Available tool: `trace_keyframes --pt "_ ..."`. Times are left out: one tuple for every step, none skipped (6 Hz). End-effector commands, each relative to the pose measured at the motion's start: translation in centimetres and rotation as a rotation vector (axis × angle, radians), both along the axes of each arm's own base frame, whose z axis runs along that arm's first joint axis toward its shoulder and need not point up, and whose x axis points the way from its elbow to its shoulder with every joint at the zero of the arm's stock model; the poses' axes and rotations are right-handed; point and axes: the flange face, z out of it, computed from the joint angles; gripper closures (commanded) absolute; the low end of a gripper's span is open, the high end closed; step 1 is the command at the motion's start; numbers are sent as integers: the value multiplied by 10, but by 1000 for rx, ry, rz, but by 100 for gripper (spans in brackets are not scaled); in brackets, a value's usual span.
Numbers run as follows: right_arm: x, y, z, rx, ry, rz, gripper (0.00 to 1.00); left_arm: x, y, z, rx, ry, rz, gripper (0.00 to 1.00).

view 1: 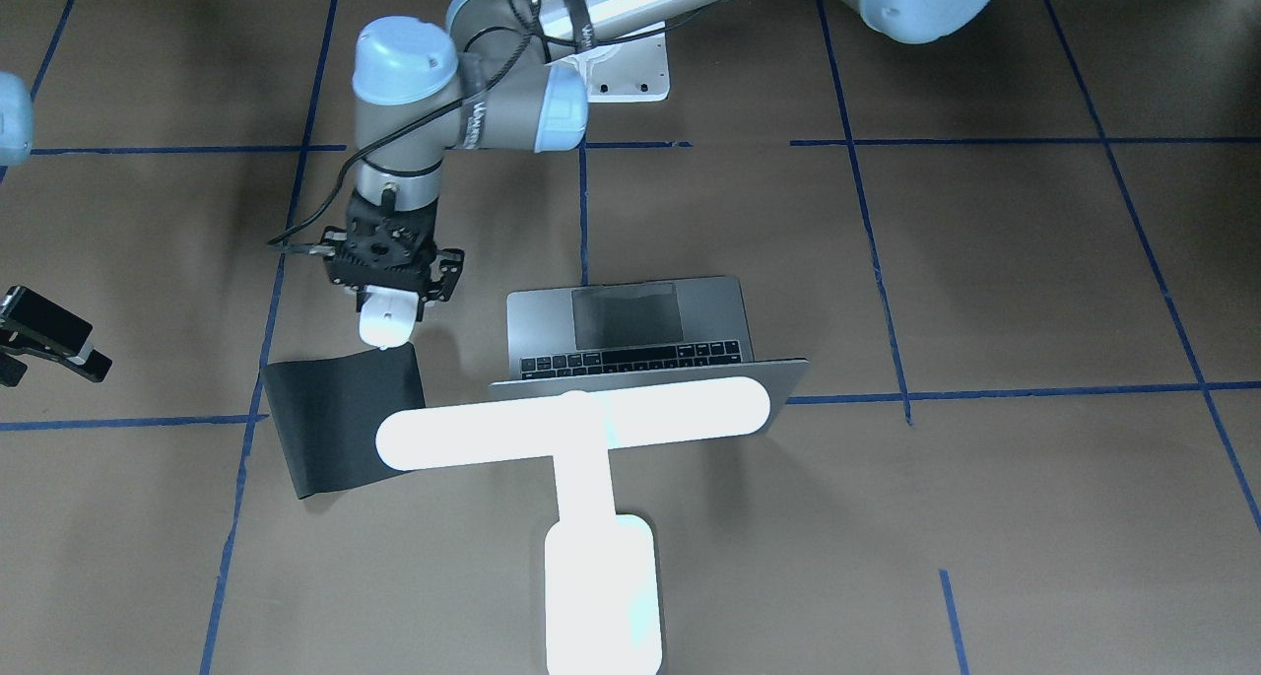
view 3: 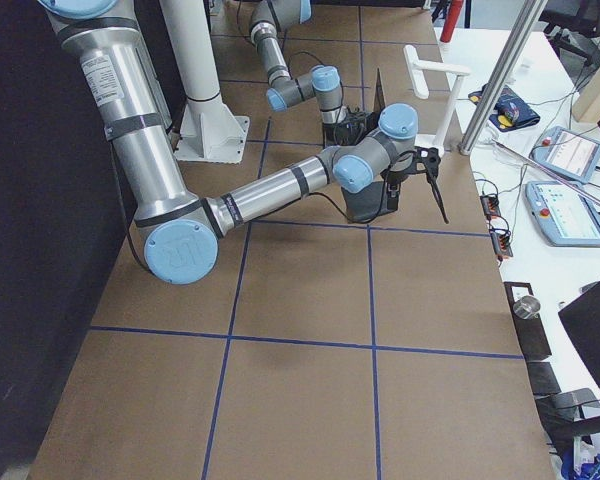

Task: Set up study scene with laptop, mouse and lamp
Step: 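Carry the white mouse with the left gripper over the mouse pad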

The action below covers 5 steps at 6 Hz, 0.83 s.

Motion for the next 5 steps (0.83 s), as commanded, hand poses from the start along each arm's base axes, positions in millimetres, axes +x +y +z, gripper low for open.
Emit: trace_keyframes --pt "1 5 1 0 -1 0 0 10 -20 -20 28 21 -71 85" --pt "2 5 3 -1 1 1 0 17 -32 -34 50 -8 -136 77" --pt "4 10 3 0 1 1 0 20 -34 -31 54 -1 -138 58" --pt "6 17 8 -5 2 1 0 22 -33 -29 52 -5 -137 19" --pt "10 28 7 0 -1 2 0 22 -33 -29 53 -4 -137 6"
